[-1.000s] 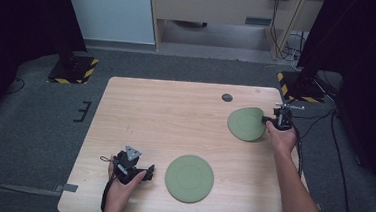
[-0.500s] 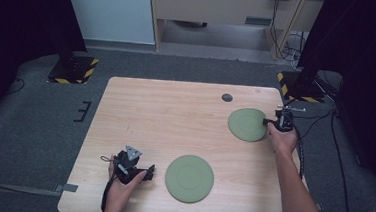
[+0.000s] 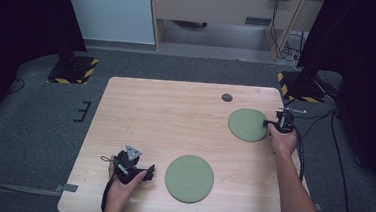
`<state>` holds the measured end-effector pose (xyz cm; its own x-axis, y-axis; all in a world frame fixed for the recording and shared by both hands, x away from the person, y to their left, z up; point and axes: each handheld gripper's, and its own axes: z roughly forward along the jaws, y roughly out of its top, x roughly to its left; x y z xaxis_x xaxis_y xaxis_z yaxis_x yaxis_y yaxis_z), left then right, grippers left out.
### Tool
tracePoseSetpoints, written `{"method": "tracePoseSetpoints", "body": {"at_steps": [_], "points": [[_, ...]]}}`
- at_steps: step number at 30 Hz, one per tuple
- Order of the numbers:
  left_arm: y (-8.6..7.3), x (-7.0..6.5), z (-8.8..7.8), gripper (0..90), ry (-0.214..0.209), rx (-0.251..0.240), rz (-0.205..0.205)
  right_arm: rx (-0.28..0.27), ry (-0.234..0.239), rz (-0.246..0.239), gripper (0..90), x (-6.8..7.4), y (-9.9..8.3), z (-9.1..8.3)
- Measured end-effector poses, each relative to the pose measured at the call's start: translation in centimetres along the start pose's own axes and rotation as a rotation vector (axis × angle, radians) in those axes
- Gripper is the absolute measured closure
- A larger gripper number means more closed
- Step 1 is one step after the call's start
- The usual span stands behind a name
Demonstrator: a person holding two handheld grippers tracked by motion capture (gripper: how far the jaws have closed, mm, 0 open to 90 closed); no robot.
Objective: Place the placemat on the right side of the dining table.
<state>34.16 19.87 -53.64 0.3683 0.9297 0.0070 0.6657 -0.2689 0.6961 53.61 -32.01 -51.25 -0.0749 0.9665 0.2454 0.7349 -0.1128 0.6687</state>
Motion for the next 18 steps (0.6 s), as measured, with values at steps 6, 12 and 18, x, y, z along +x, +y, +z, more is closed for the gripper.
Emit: {"method": "tracePoseSetpoints", "body": {"at_steps": [6, 12, 18], "points": [[0.0, -0.01, 0.0, 0.6, 0.0, 0.0, -0.001, 0.002, 0.001, 0.003, 76.8, -0.16, -0.06, 0.01], [0.0, -0.01, 0.0, 0.6, 0.0, 0.0, -0.001, 0.002, -0.006, 0.007, 74.8, -0.22, -0.15, 0.09], [0.0, 0.0, 0.0, 0.6, 0.0, 0.0, -0.001, -0.001, -0.02, 0.006, 72.9, -0.61, -0.28, 0.02]]}}
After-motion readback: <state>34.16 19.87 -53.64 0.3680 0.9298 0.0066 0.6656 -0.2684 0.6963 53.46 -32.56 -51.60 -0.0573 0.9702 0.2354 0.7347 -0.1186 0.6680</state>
